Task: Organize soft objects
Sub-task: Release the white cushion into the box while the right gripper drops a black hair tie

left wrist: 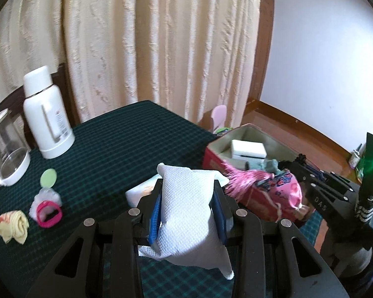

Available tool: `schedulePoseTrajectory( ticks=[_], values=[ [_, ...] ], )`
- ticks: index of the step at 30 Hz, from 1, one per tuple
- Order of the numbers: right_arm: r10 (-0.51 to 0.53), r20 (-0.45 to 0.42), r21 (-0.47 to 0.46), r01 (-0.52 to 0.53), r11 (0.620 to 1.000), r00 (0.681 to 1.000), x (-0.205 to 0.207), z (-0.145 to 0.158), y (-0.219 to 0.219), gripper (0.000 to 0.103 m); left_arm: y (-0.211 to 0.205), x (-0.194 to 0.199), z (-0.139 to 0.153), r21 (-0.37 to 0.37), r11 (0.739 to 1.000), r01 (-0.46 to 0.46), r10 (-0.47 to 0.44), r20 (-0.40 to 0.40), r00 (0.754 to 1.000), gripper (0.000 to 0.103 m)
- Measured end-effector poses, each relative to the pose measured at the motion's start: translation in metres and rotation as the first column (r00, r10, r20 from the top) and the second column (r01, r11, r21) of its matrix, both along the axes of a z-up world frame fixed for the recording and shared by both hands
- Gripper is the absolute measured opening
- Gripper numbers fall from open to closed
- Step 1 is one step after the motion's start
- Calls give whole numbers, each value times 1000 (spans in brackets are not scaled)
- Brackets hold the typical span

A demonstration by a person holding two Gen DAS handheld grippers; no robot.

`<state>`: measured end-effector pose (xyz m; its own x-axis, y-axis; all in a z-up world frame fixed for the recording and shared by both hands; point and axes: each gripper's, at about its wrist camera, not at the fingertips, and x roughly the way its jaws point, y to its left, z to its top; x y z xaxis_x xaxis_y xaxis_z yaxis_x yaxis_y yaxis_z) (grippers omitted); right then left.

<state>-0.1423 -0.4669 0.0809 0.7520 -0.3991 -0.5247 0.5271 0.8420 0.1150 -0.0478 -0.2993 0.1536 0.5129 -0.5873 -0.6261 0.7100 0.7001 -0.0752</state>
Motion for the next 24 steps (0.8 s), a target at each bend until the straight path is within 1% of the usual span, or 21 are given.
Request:
schedulePoseTrajectory(
  ticks=[3,4,6,7,8,16,21,24],
  values=[
    [-26,-3,11,26,1000,1000,-4,-1,-9,13,-14,-2,0,3,1000,25,-25,-1,1000,37],
    [-30,-6,14,30,999,1000,-4,-2,-11,16,-16,-3,1,3,1000,29,-29,-1,1000,37],
    [-39,-12,17,40,999,999,-5,-3,-15,26,-24,-3,1,4,999,44,-44,-4,999,37],
    [-45,-13,18,45,999,999,-6,-4,-17,39,-29,-4,1,5,999,53,-53,-6,999,37],
    [-49,-10,20,49,999,999,-8,-5,-19,46,-32,-5,0,5,998,60,-60,-8,998,37],
    [-83,6,42,82,996,997,-22,-8,-36,46,-63,-11,4,6,993,119,-119,-9,993,37],
    [-97,44,69,94,993,994,-35,-9,-44,46,-81,-14,3,-1,988,157,-157,-25,987,37],
    [-99,50,71,95,993,994,-39,-10,-45,47,-92,-14,0,-7,983,182,-182,-43,982,37]
  ],
)
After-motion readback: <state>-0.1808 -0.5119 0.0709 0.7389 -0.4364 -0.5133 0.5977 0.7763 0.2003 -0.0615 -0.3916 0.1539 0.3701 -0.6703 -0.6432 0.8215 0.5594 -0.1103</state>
